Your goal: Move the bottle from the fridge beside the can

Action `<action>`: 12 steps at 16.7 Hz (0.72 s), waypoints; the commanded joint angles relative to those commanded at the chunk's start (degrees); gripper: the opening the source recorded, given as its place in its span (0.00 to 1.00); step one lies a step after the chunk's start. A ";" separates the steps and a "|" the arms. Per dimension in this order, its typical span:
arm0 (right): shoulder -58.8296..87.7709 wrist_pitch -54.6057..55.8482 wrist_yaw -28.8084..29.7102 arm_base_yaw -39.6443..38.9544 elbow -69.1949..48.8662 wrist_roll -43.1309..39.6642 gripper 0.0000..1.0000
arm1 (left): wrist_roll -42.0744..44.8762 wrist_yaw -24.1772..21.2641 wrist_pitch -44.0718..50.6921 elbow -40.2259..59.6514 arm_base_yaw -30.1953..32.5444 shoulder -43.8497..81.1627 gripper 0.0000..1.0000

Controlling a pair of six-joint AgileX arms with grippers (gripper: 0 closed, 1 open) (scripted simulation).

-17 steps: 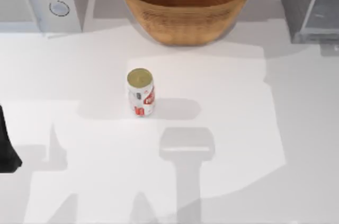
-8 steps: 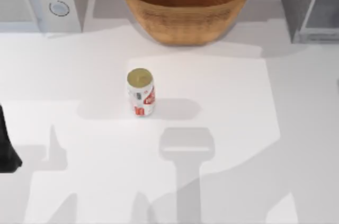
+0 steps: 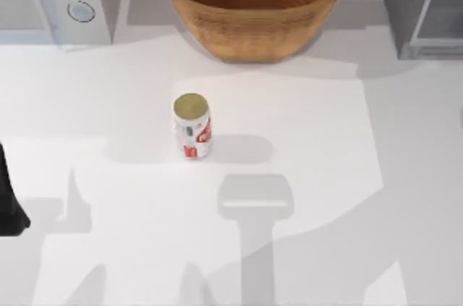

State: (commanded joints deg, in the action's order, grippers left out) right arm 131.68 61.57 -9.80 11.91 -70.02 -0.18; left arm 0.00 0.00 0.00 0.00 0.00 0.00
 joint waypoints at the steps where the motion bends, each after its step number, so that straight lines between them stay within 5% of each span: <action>1: 0.00 0.00 0.00 0.00 0.00 0.00 0.62 | 0.00 0.00 0.00 0.00 0.00 0.00 1.00; 9: 0.00 0.00 0.00 0.00 0.00 0.00 0.02 | 0.00 0.00 0.00 0.00 0.00 0.00 1.00; 12: 0.00 0.00 0.00 0.00 0.00 0.00 0.00 | 0.00 0.00 0.00 0.00 0.00 0.00 1.00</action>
State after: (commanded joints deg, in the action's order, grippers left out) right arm 131.68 61.57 -9.80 11.91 -70.02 -0.18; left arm 0.00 0.00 0.00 0.00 0.00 0.00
